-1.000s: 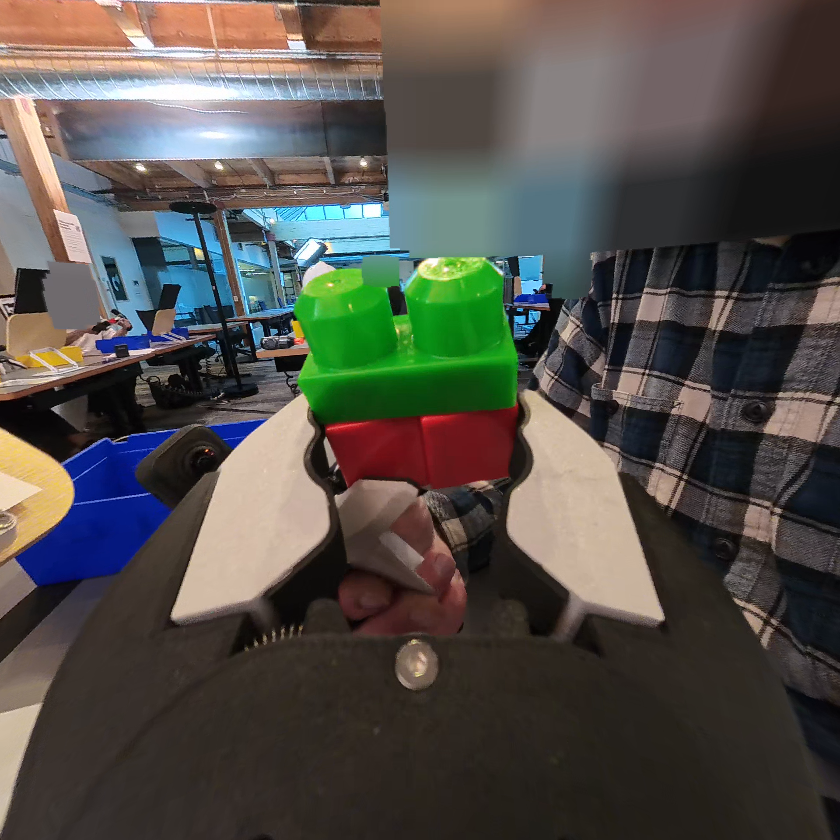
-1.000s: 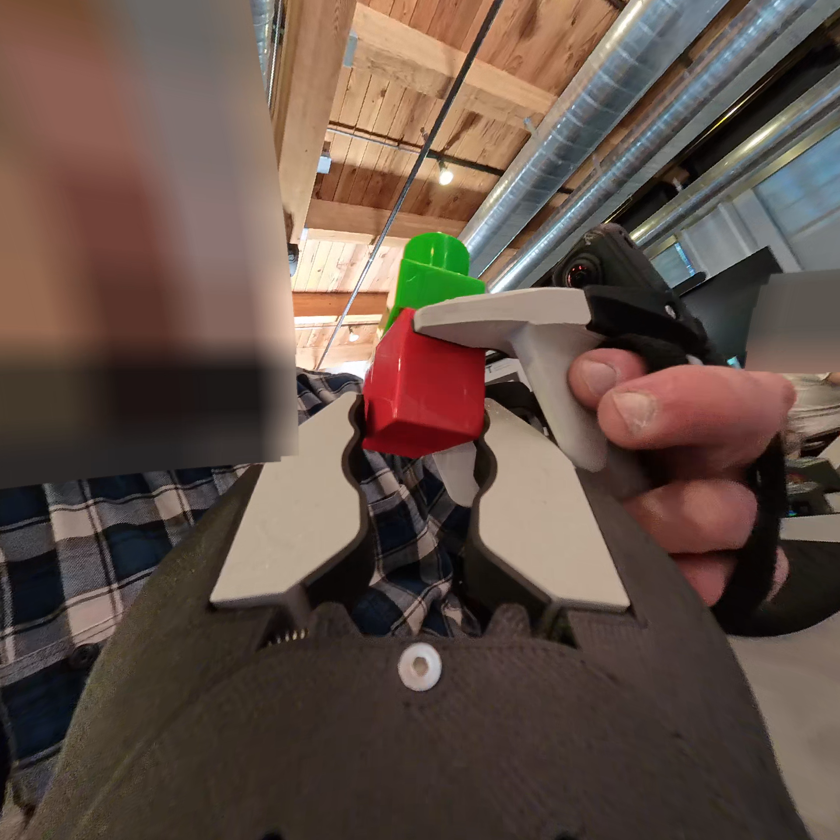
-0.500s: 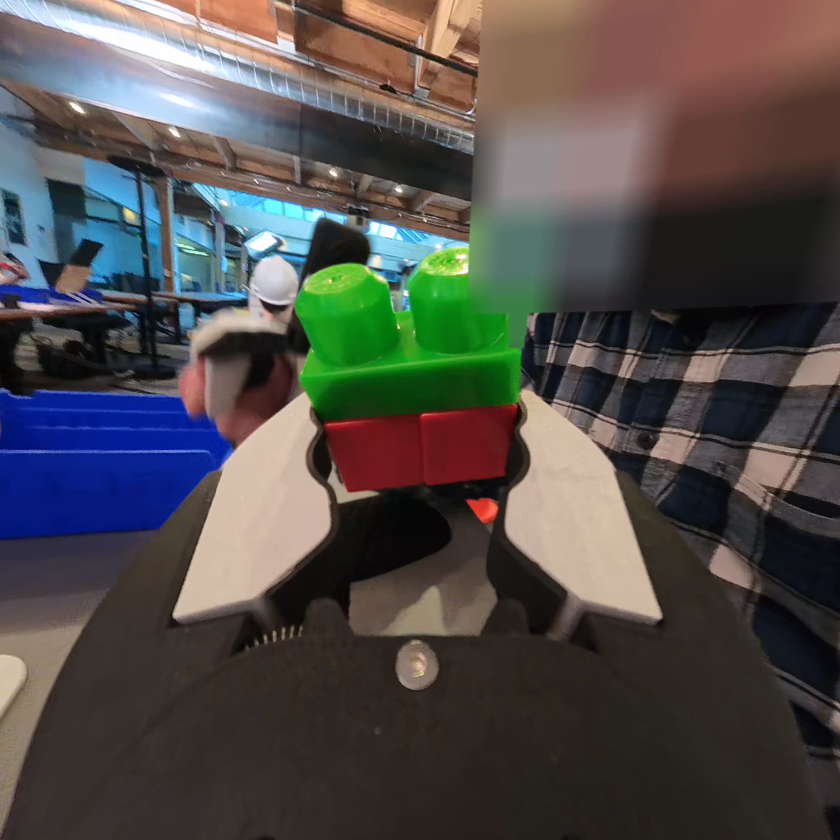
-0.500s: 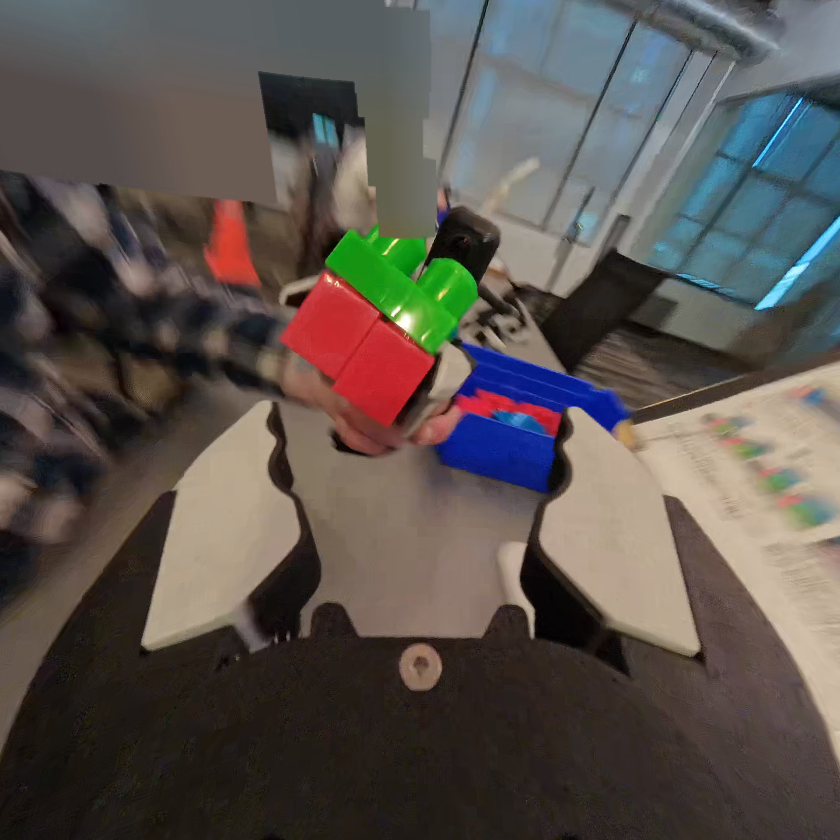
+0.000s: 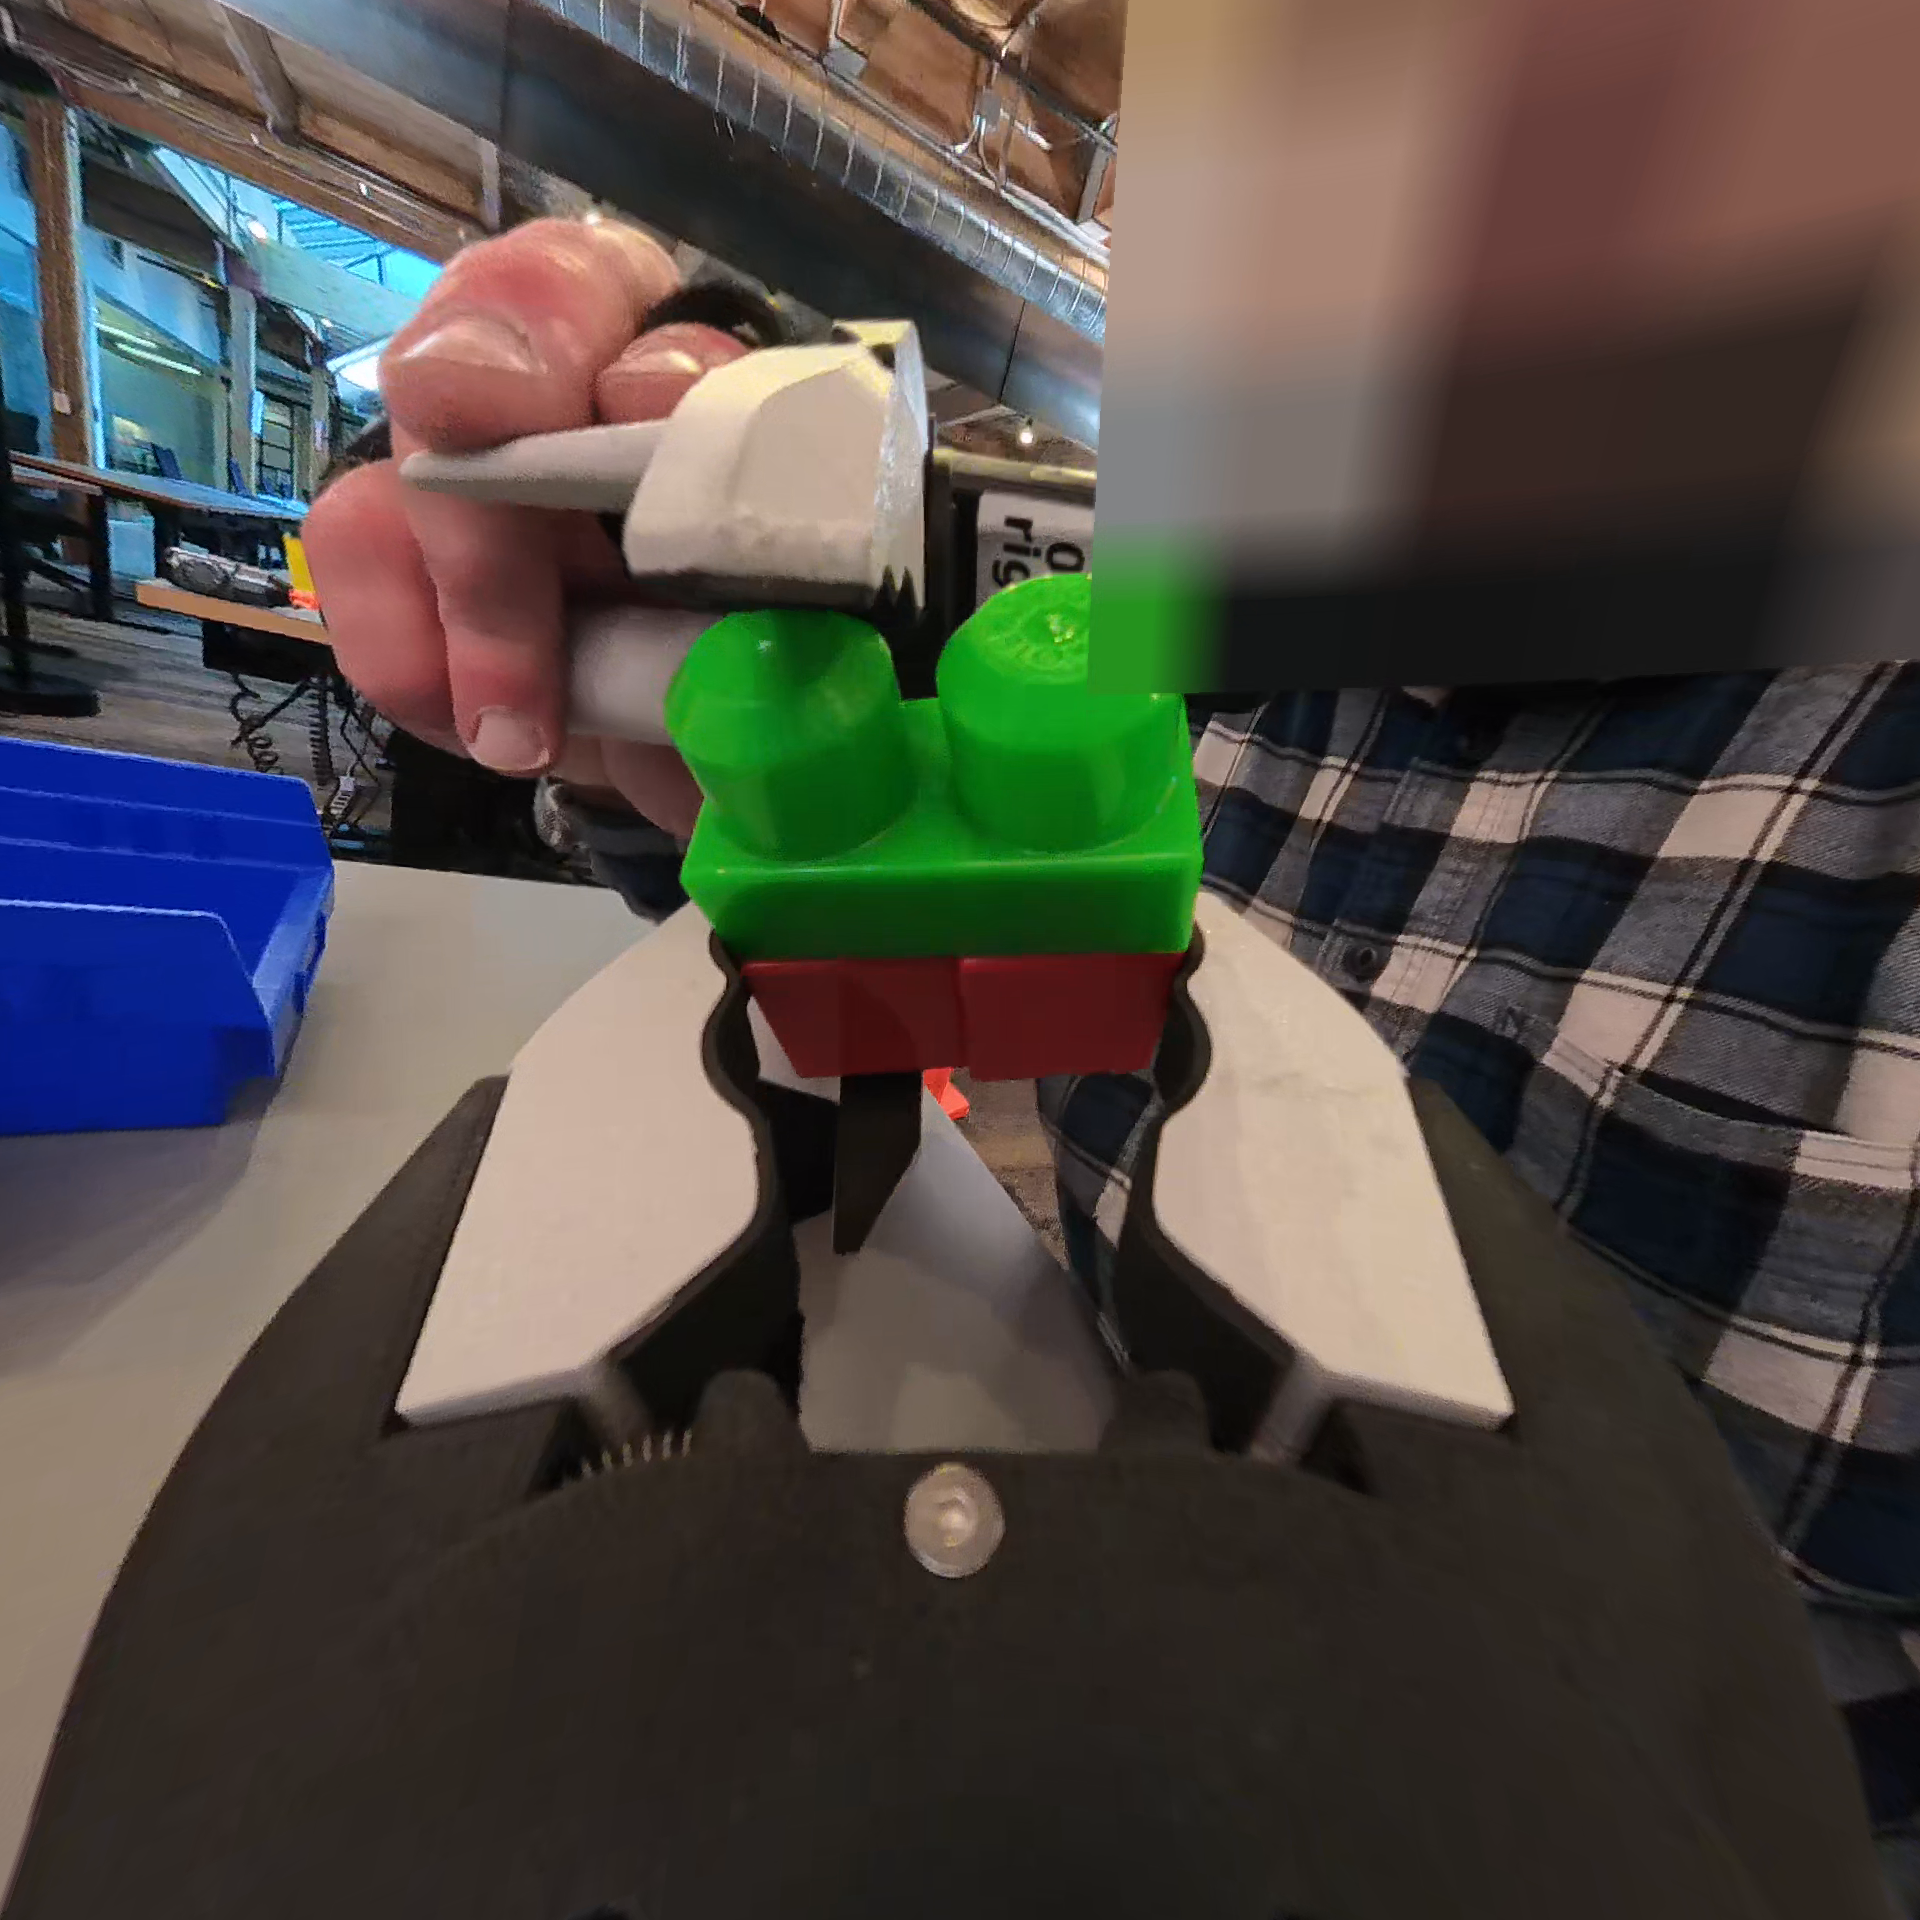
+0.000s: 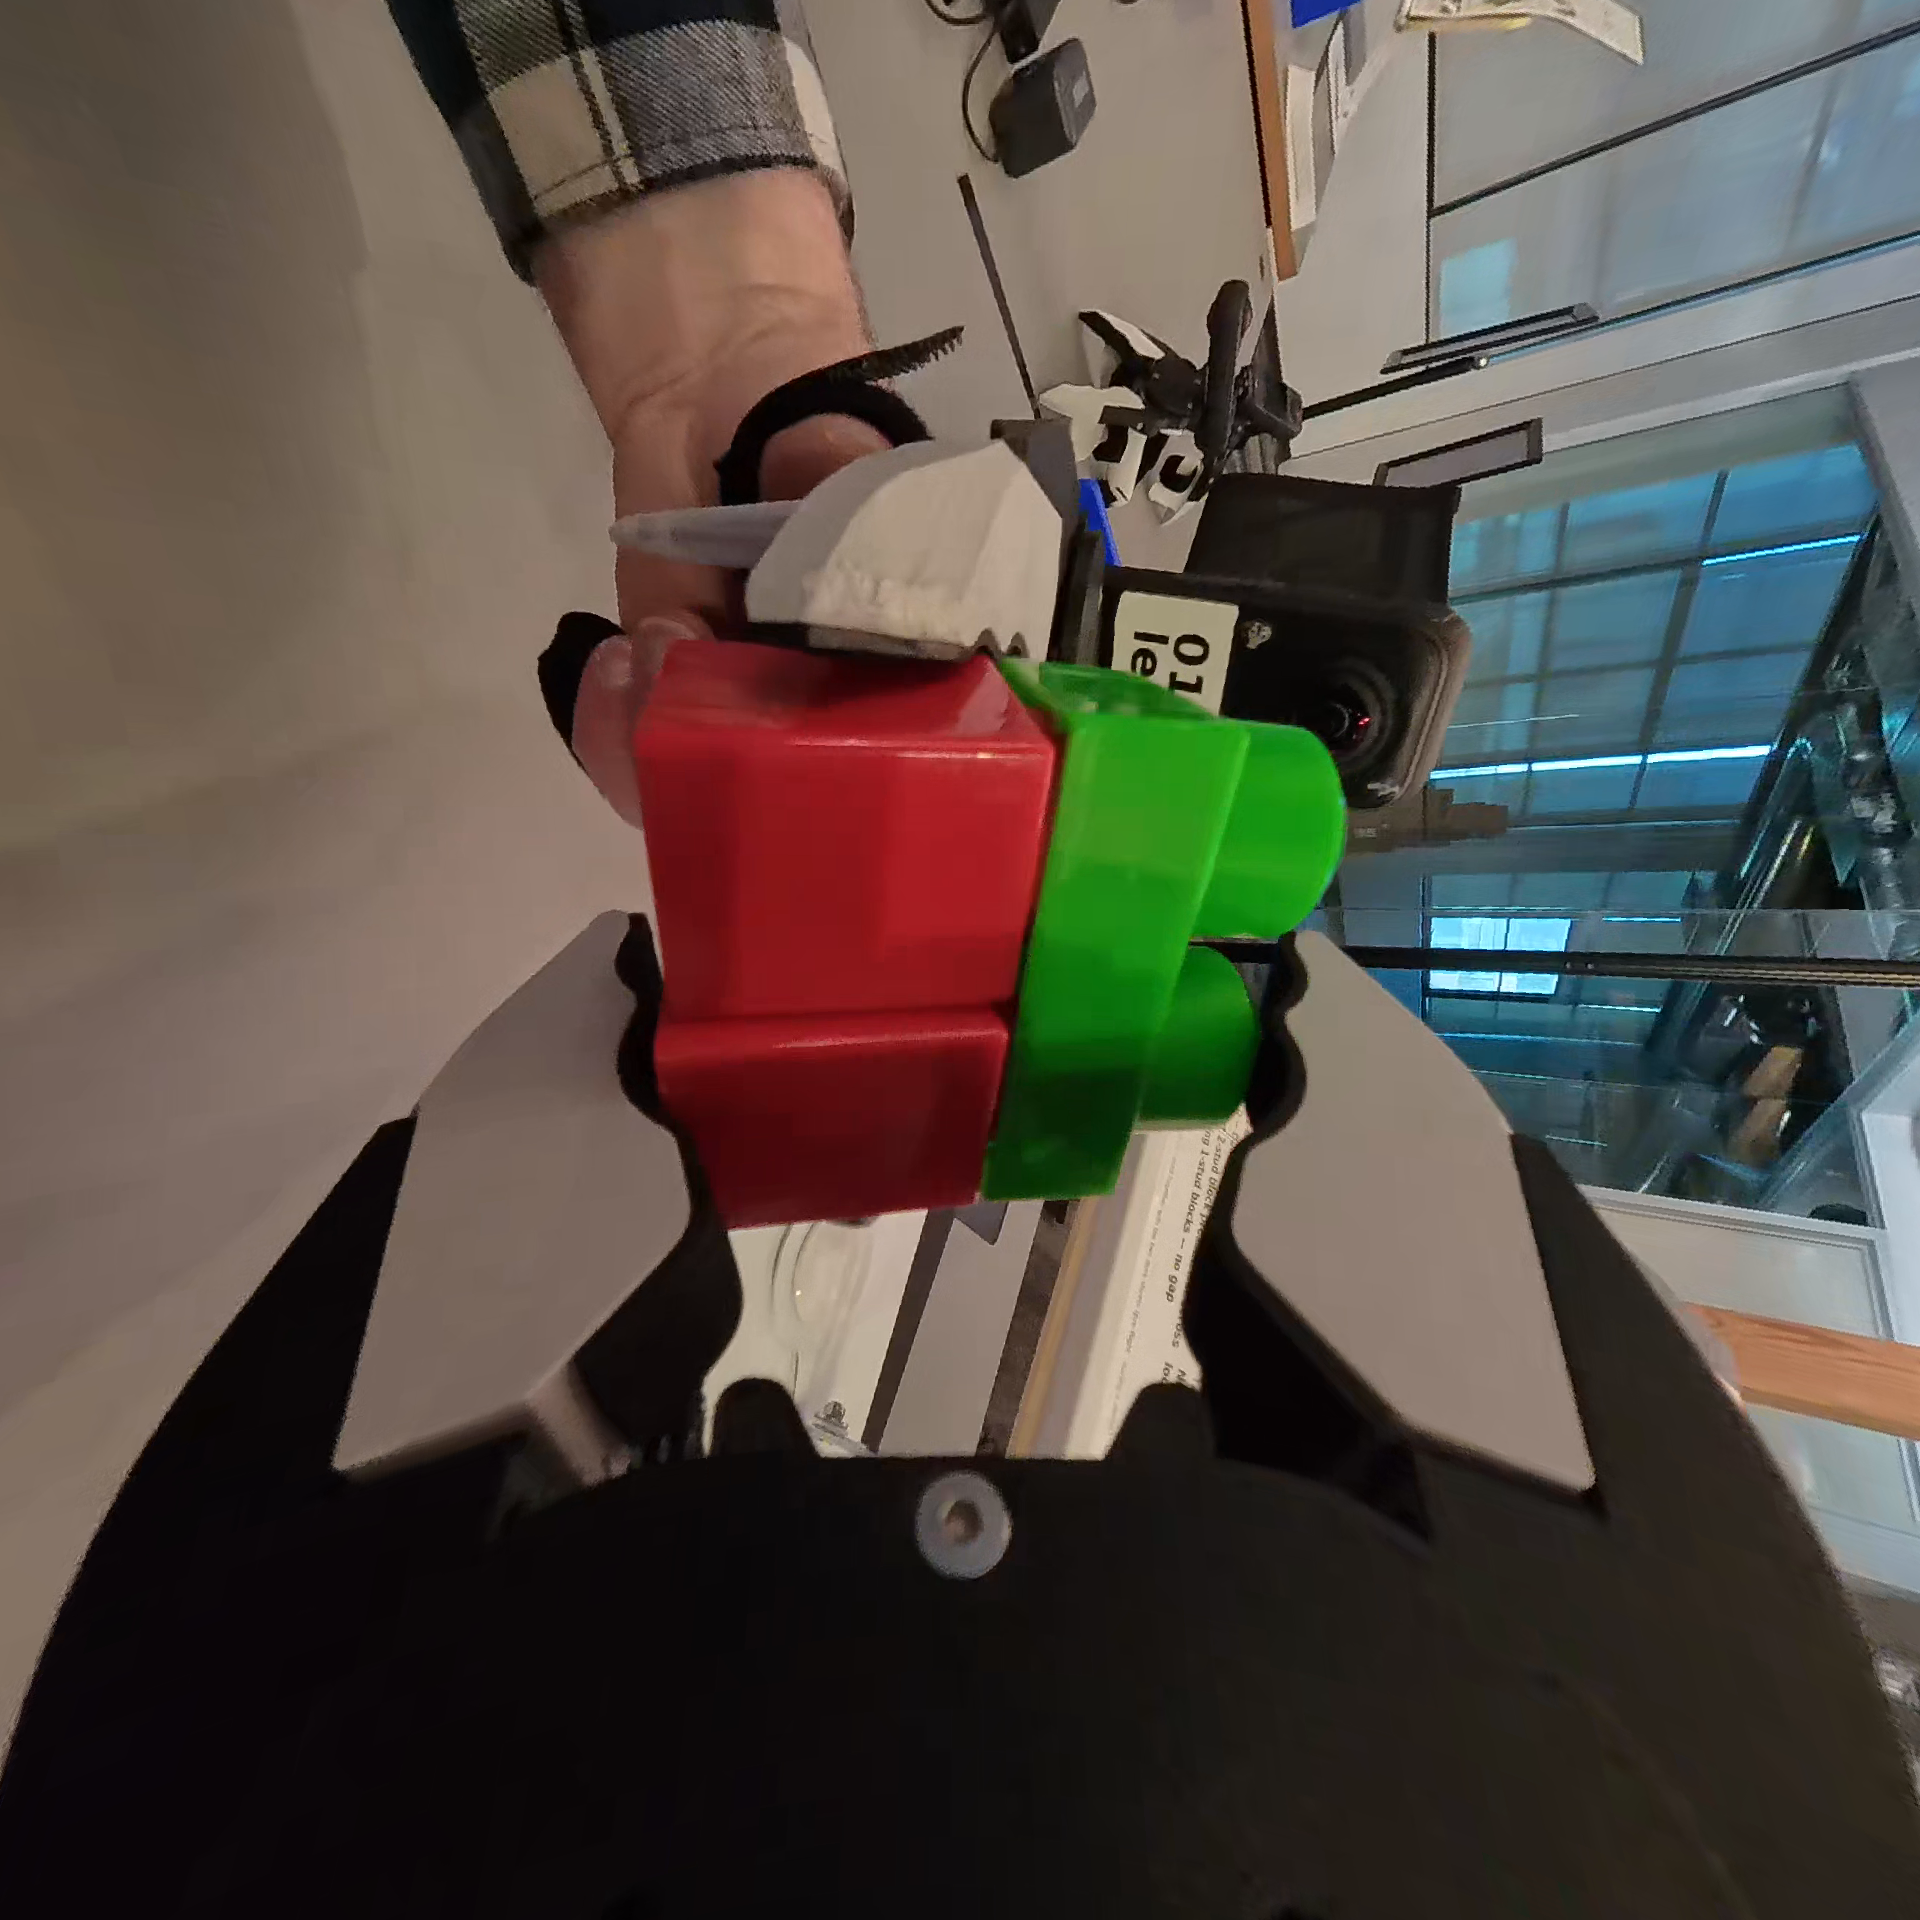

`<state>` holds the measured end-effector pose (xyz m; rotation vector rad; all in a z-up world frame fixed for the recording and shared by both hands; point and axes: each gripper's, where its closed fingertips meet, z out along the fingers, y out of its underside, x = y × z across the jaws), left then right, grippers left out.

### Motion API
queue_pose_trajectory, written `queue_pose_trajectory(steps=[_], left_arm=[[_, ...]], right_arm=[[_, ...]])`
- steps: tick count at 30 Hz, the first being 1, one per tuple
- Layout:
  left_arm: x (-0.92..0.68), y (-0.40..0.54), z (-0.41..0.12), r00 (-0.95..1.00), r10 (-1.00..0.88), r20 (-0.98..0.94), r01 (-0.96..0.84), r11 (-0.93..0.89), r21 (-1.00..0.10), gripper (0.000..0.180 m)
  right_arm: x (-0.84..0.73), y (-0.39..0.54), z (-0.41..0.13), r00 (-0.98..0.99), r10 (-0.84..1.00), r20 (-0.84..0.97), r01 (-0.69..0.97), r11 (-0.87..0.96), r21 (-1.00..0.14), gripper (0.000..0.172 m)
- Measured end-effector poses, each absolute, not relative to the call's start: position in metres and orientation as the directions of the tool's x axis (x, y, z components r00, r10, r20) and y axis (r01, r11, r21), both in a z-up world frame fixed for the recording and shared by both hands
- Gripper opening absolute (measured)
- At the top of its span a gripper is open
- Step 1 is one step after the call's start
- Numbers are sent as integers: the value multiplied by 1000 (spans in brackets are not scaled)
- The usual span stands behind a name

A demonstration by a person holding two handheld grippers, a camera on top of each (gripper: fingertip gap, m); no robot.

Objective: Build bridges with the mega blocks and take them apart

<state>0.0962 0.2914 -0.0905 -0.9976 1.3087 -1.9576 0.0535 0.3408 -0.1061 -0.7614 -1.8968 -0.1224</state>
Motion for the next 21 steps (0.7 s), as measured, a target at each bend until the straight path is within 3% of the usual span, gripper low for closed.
queue_pose_trajectory(steps=[2,8,12,21], left_arm=[[96,291,-92,-556,-785,272,43,-353,-935,77],[95,296,-98,-549,-780,301,40,-384,-922,76],[95,298,-97,-546,-785,293,46,-377,-925,75],[102,293,-103,-565,-758,325,-24,-378,-925,74]], right_arm=[[54,340,-106,-253,471,845,563,782,-267,102],[53,344,-113,-241,486,840,572,771,-282,102],[55,344,-116,-276,428,861,563,798,-216,126],[49,333,-120,-339,476,812,554,798,-237,120]])
